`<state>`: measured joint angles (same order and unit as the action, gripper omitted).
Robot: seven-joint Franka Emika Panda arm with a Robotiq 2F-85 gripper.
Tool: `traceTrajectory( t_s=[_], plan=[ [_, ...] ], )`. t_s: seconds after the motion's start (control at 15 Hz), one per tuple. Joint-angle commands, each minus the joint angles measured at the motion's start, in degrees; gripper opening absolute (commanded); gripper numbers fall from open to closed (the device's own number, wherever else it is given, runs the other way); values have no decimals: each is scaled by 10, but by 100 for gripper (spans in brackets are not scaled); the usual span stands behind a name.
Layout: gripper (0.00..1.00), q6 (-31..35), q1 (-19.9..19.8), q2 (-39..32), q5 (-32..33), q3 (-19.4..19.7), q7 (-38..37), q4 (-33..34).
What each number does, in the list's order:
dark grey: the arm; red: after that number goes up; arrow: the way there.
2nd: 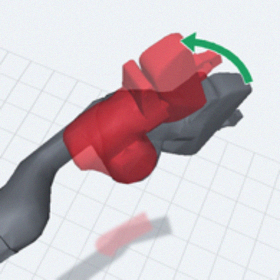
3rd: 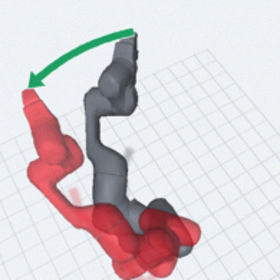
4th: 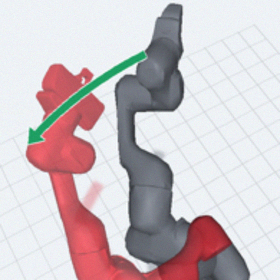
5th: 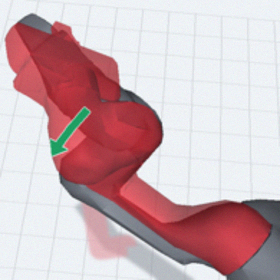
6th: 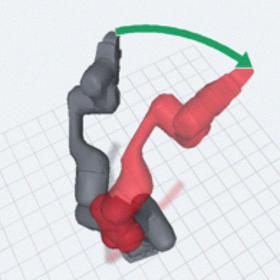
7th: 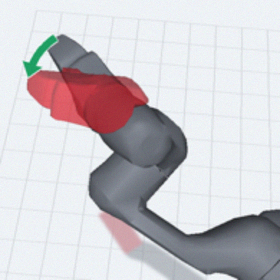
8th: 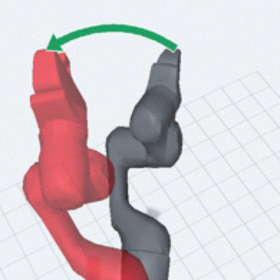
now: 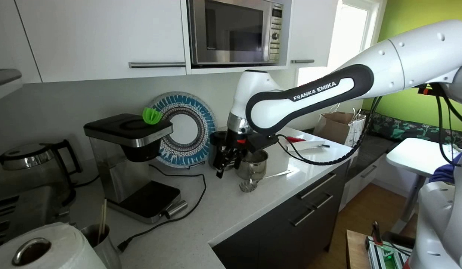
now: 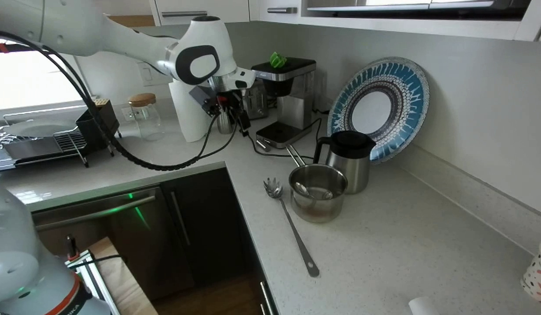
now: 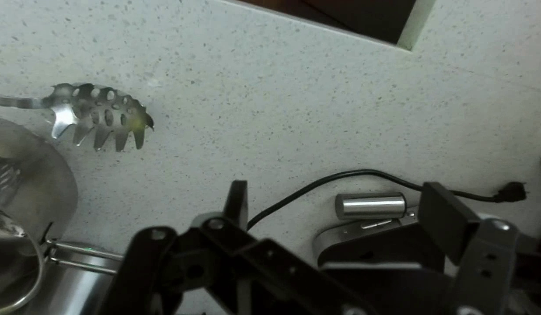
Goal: Put the silver cylinder in the pot
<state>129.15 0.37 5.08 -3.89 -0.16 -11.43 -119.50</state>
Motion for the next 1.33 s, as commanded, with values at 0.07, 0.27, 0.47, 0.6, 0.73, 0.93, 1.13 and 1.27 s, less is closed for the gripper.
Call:
traceTrajectory(
  t_s=[0.07, 0.27, 0.47, 0.6, 0.73, 0.93, 1.13, 1.27],
  plan=[
    [100, -1, -2, -4, -1, -1, 2, 4],
    [100, -67, 7, -3, 2, -6, 60, 7],
    [100, -78, 21, -37, -40, -13, 146, 21],
    [100, -102, 27, -74, -56, -19, 194, 50],
    [100, -144, 25, -103, -65, -22, 247, 88],
    [100, -256, 14, -168, -36, -20, 301, 185],
    [100, -274, 12, -154, -23, -24, 293, 177],
    [100, -319, 5, -184, -14, -22, 310, 227]
  ],
)
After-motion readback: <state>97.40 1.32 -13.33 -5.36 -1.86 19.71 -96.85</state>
